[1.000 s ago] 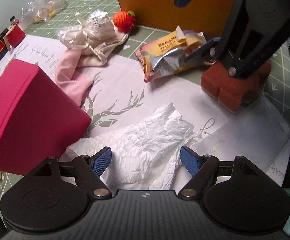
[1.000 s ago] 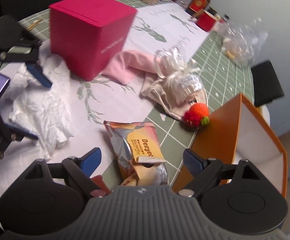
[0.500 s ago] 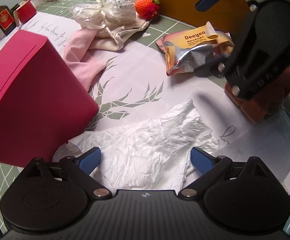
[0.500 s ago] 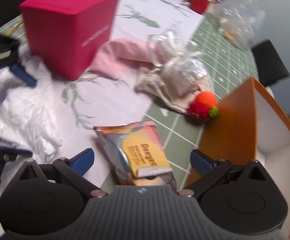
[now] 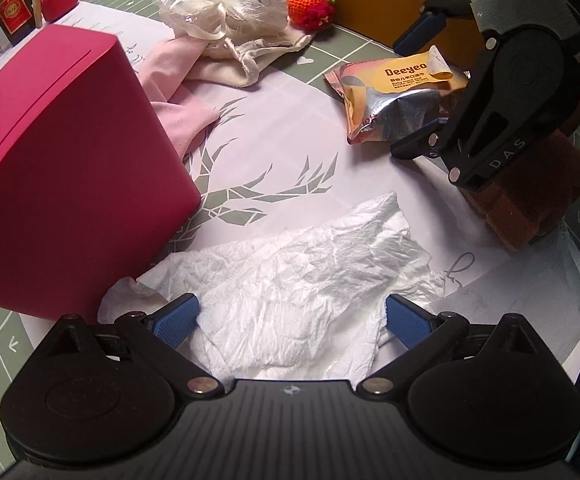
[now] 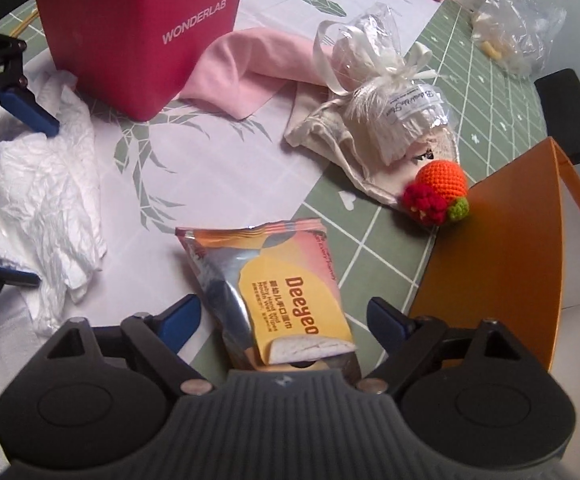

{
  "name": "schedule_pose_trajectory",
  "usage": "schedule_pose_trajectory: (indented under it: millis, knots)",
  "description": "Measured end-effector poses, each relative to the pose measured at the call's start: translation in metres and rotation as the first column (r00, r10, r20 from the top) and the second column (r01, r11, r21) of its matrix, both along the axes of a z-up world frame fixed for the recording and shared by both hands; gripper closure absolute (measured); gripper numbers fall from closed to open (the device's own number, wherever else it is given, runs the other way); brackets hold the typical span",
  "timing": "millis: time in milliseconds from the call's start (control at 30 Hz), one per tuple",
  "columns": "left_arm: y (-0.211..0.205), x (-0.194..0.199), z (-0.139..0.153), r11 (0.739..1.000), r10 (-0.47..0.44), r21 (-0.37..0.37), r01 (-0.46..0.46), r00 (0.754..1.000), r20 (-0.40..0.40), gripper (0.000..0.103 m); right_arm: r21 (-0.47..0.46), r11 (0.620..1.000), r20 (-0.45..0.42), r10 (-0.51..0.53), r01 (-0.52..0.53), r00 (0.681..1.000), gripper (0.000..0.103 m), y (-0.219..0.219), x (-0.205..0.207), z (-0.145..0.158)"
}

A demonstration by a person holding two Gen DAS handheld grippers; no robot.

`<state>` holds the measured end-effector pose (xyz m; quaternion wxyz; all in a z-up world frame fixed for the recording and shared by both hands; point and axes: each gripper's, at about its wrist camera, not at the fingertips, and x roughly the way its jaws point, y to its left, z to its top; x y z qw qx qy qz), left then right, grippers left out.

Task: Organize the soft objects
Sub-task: 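Grasp the Deeyeo snack packet with the right gripper while the left gripper grasps the white plastic bag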

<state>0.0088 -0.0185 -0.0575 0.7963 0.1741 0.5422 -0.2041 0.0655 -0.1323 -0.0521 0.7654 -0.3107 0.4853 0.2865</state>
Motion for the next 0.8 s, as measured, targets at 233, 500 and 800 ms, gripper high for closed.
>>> schedule_pose_trajectory:
  millis: [233,500,800]
  knots:
    - [0.002,-0.003,0.002,1.000,-0.011,-0.022,0.011,1.000,-0.012,0.000,0.023,1.000,-0.024,-0.001,0.002,1.000,0.042,-0.002,0.000,0.002]
    - [0.009,-0.005,0.009,0.999,-0.001,-0.041,0.001,1.000,0.002,0.040,0.038,0.999,-0.018,0.003,-0.002,1.000,0.047,-0.008,-0.003,0.006]
    - [0.003,-0.003,0.009,0.999,-0.012,-0.042,0.013,1.000,0.012,0.078,0.066,0.998,-0.002,0.010,-0.010,1.000,0.049,-0.012,-0.007,0.013]
